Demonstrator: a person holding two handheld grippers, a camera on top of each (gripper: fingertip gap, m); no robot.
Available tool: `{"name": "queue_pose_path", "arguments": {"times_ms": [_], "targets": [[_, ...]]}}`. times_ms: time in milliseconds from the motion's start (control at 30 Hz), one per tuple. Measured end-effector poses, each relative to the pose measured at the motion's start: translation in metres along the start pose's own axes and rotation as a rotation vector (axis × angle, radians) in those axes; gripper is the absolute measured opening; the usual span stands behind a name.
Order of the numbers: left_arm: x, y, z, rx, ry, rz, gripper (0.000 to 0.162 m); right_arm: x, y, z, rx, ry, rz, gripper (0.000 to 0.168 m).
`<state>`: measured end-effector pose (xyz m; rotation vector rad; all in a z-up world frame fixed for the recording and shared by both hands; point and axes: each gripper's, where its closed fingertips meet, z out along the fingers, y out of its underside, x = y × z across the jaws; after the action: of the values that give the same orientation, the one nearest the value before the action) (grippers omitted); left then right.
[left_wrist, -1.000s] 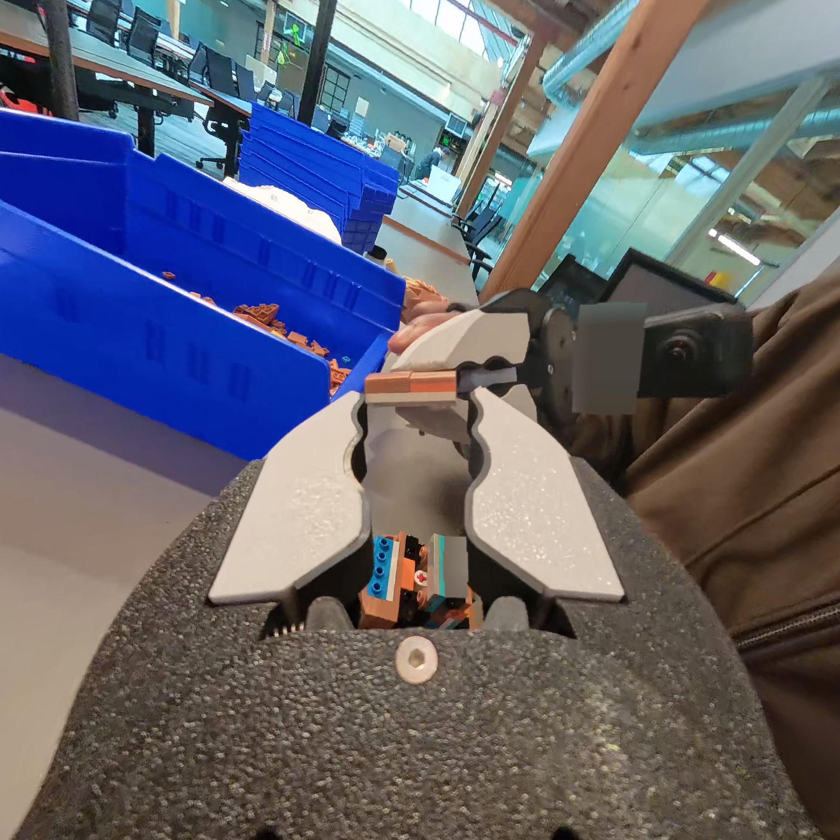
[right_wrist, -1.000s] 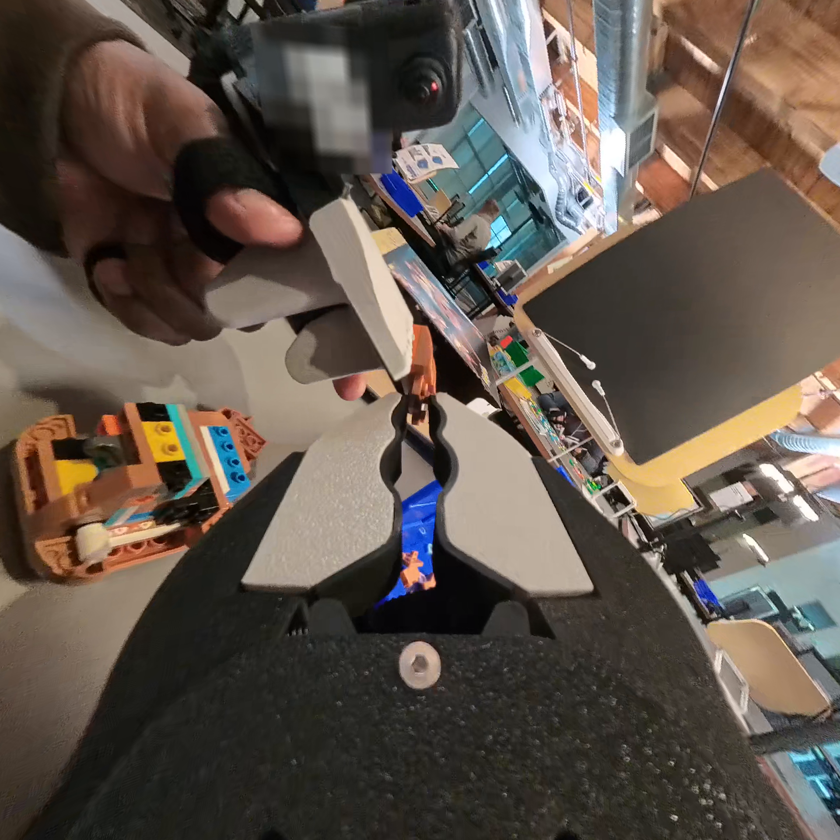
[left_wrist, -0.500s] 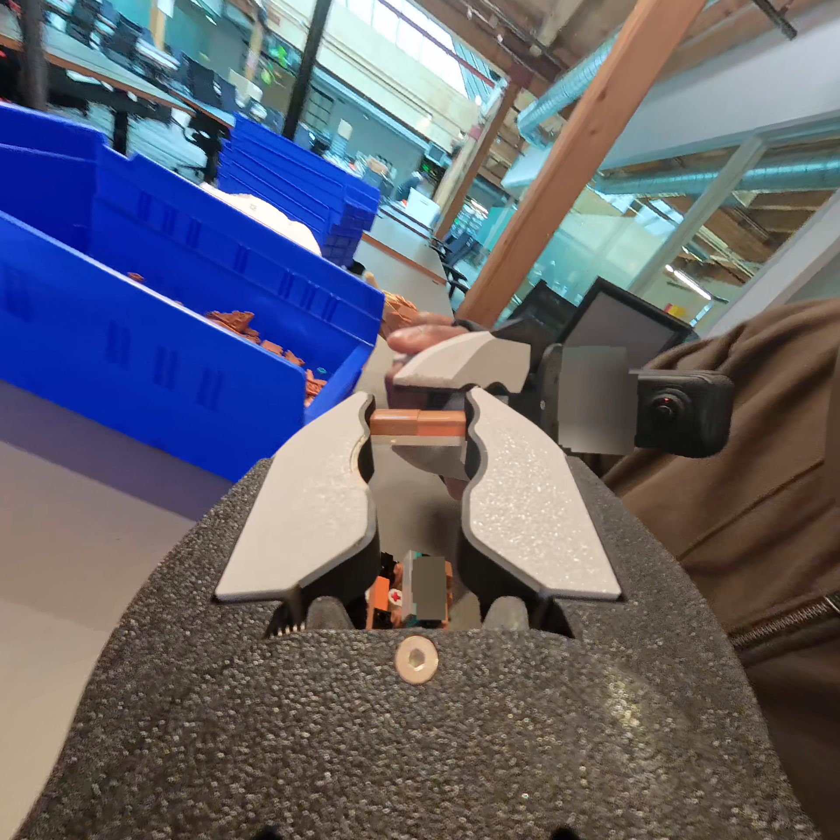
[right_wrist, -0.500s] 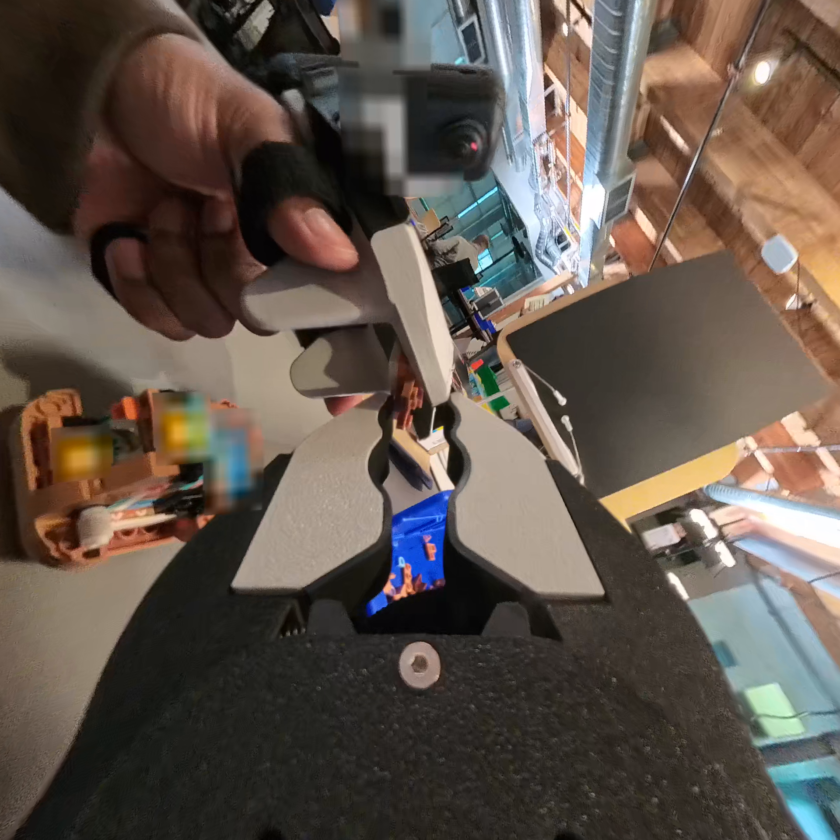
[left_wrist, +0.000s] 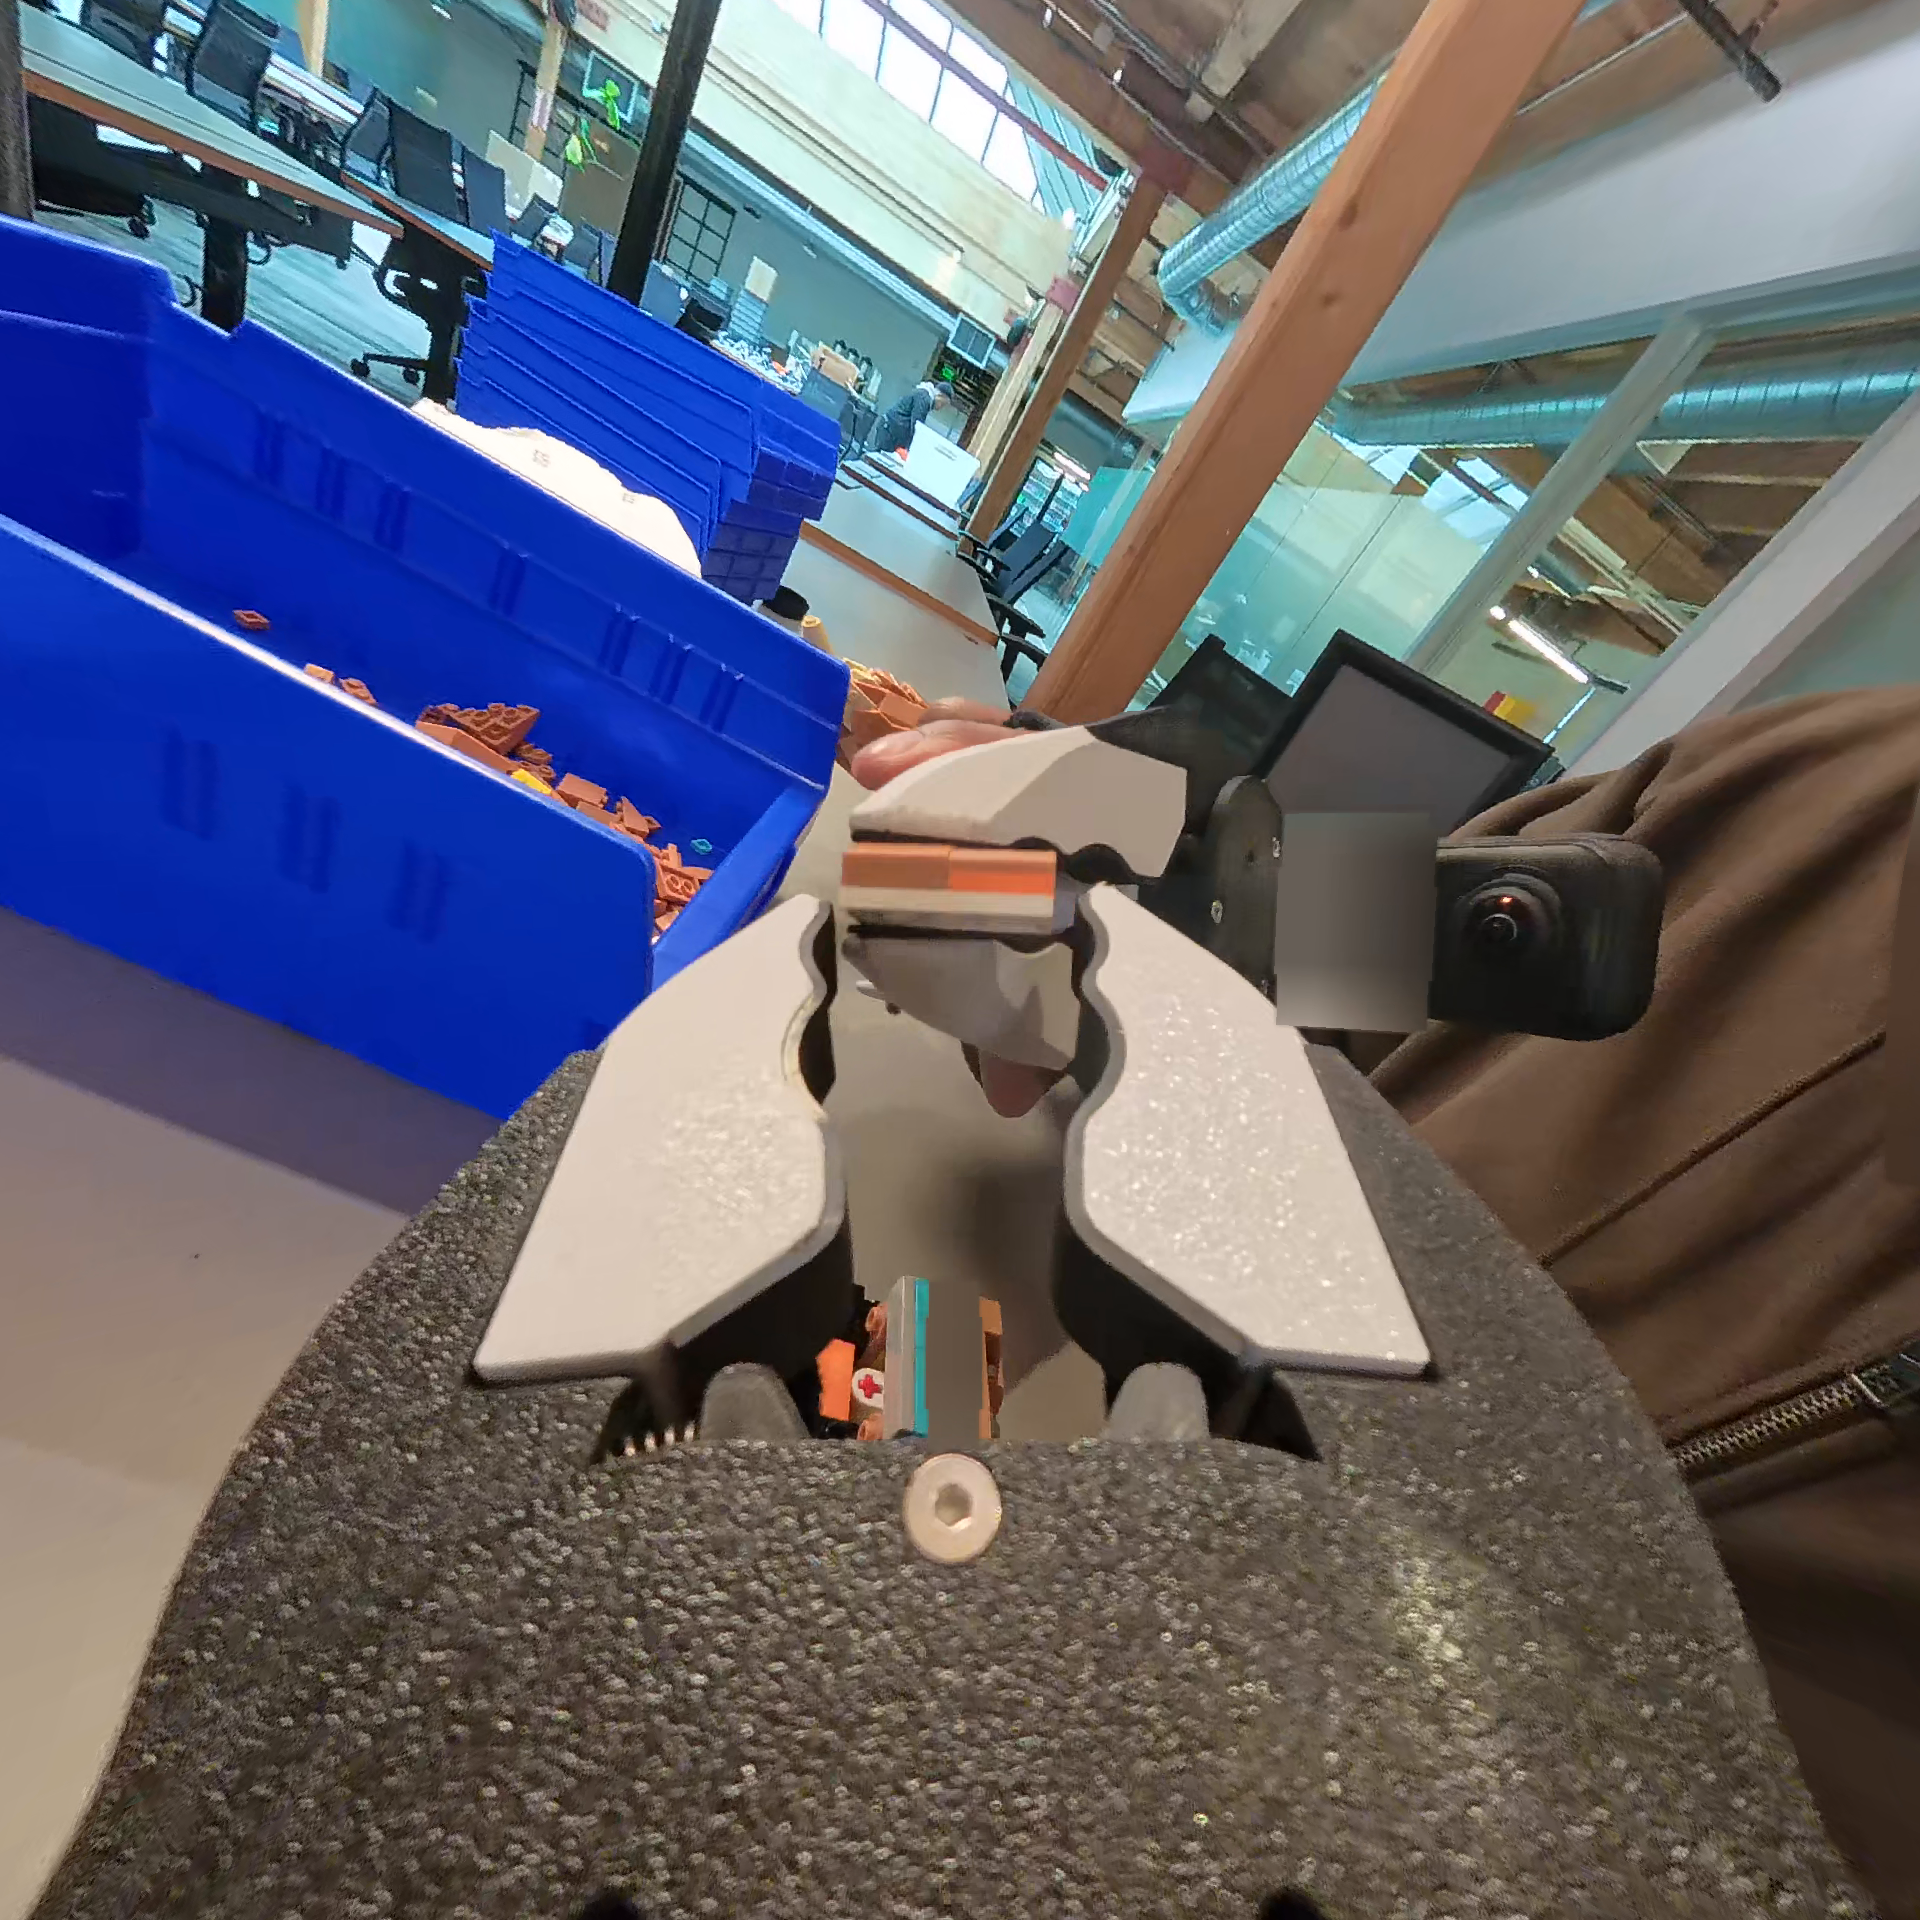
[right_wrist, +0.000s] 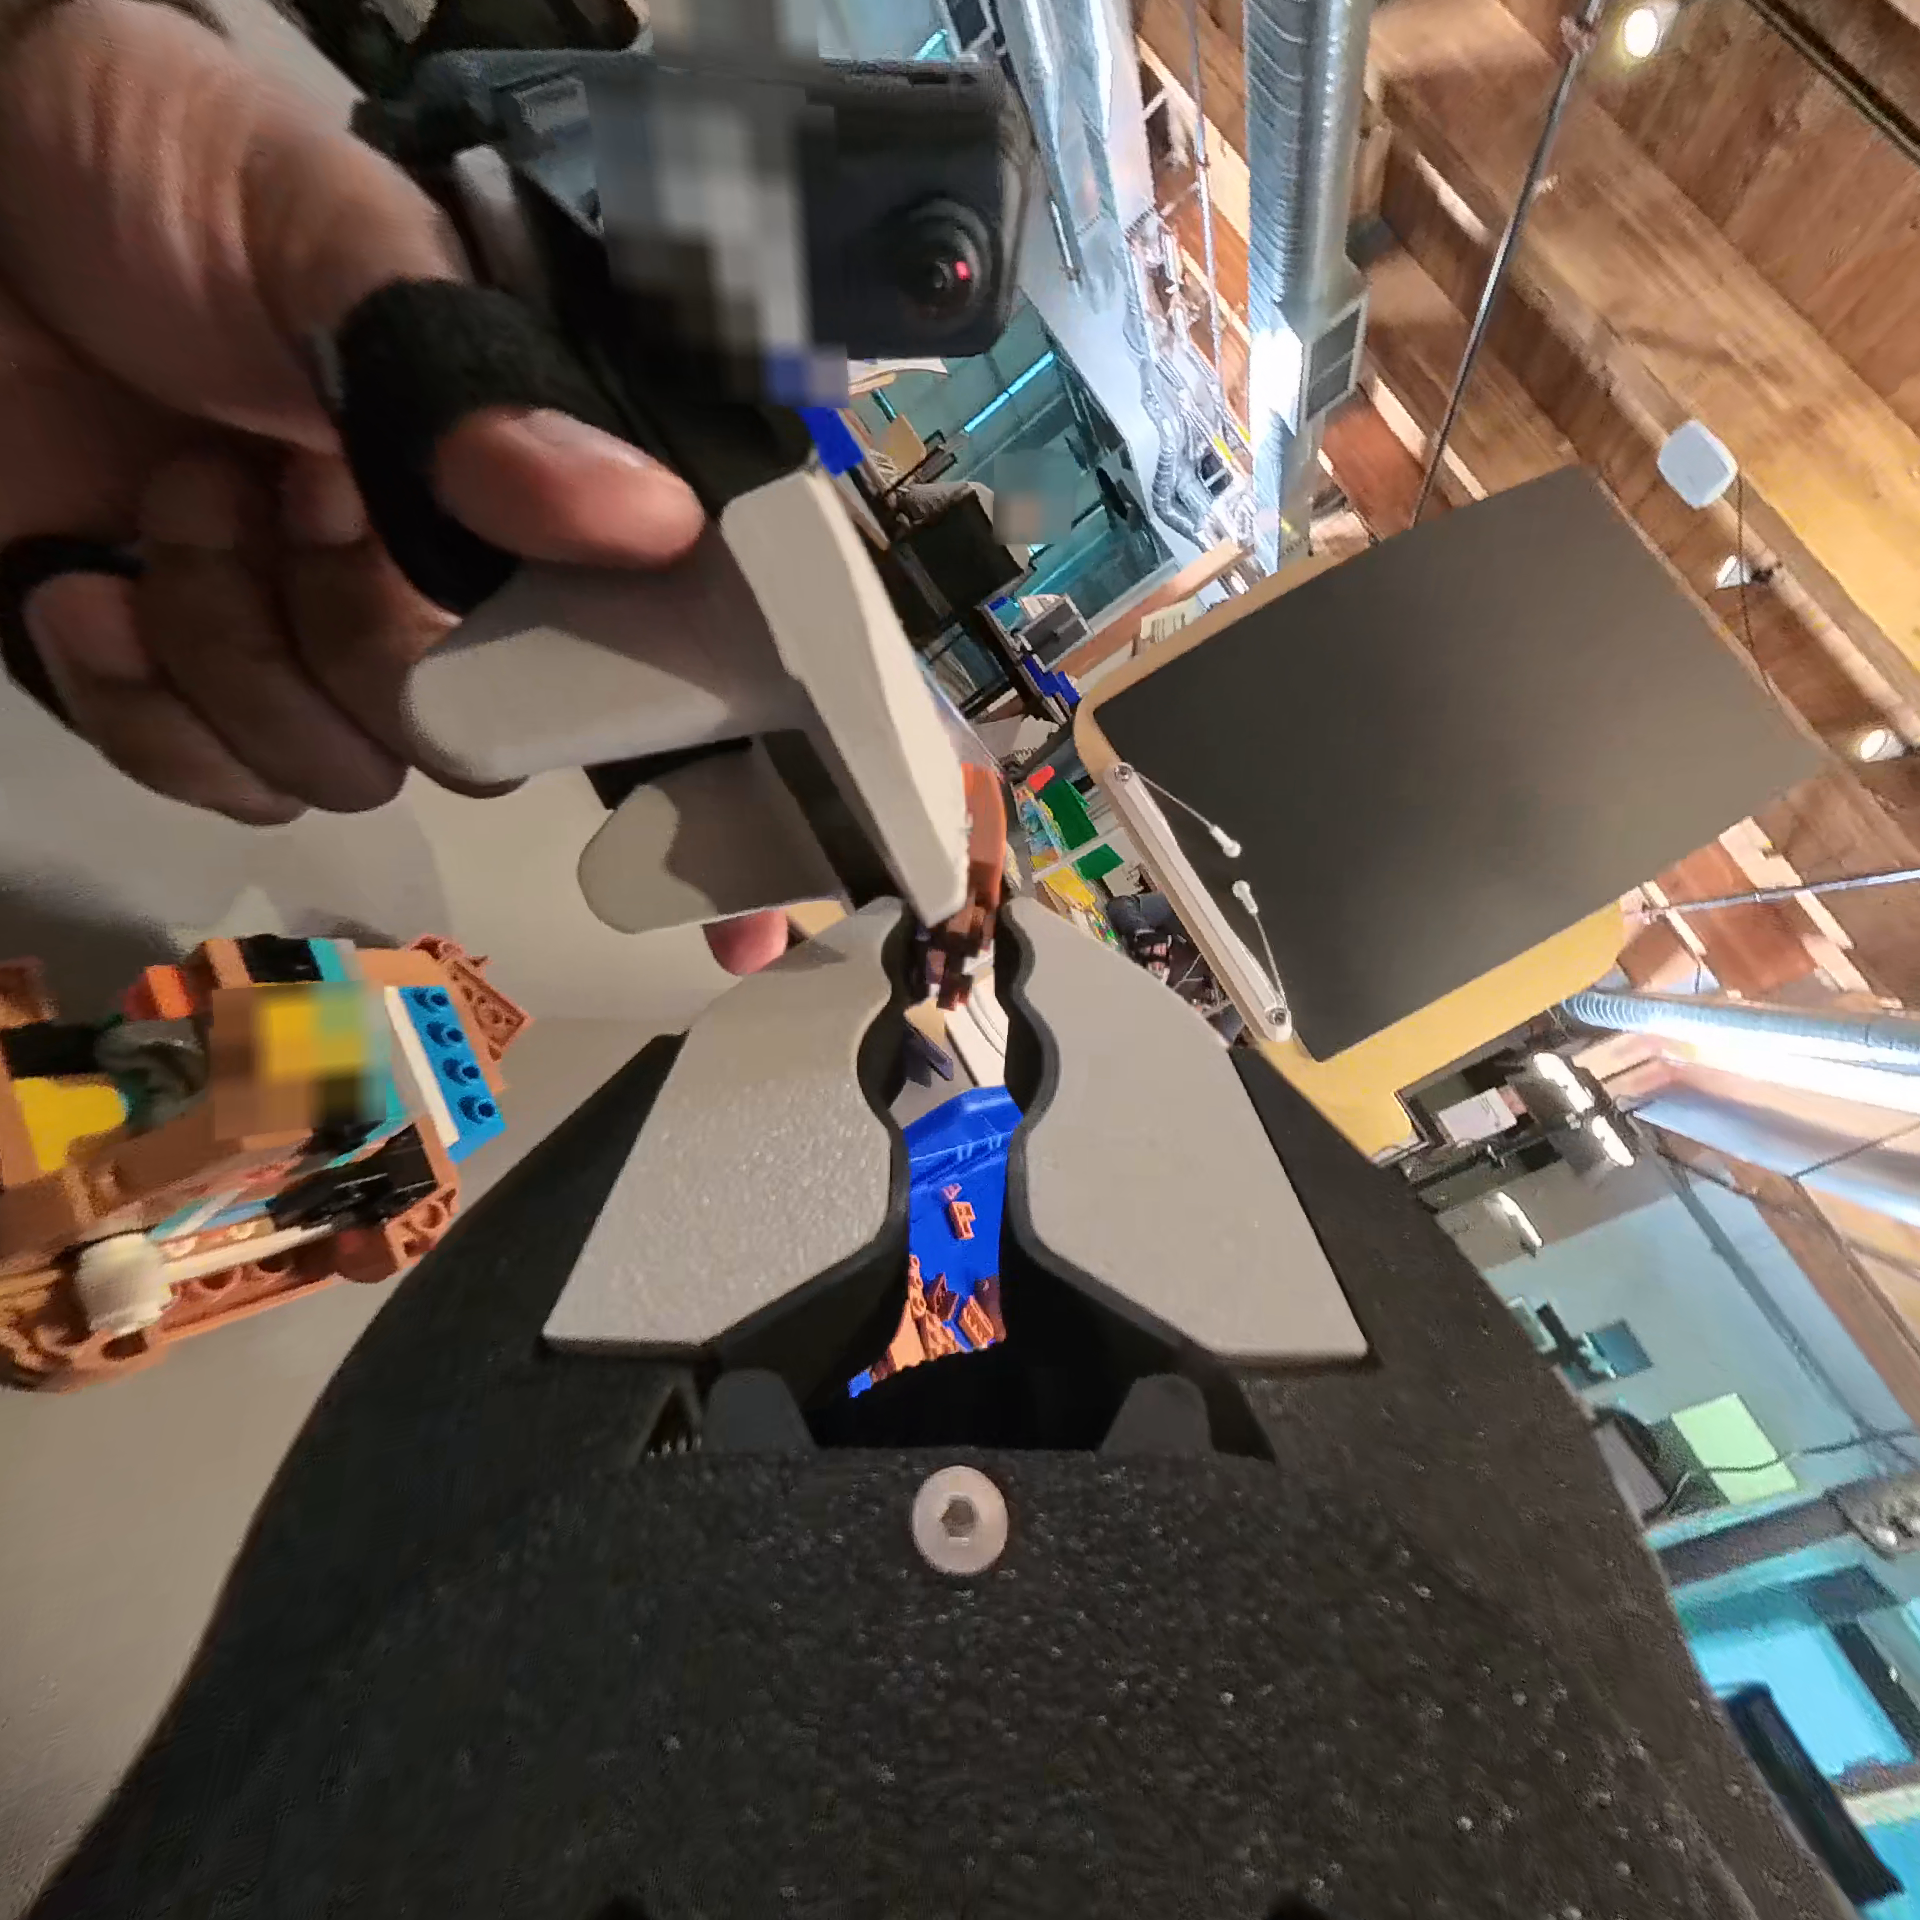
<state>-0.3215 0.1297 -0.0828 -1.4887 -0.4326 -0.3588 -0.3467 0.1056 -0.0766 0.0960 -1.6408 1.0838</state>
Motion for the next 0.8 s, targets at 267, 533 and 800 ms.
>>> {"name": "queue_pose_path", "arguments": {"times_ms": [267, 533, 800], "targets": [[-0.001, -0.01, 0.002, 0.125, -0.023, 0.034, 0.038, 0.001, -0.003, 0.001, -0.015, 0.036, 0.042, 0.013], [0.005, -0.002, -0.002, -0.008, -0.059, 0.184, 0.036, -0.006, -0.01, -0.004, 0.046, -0.052, -0.115, 0.015], [0.014, 0.018, -0.007, -0.207, 0.004, 0.248, 0.036, -0.022, -0.014, -0.017, 0.09, -0.197, -0.26, 0.018]]}}
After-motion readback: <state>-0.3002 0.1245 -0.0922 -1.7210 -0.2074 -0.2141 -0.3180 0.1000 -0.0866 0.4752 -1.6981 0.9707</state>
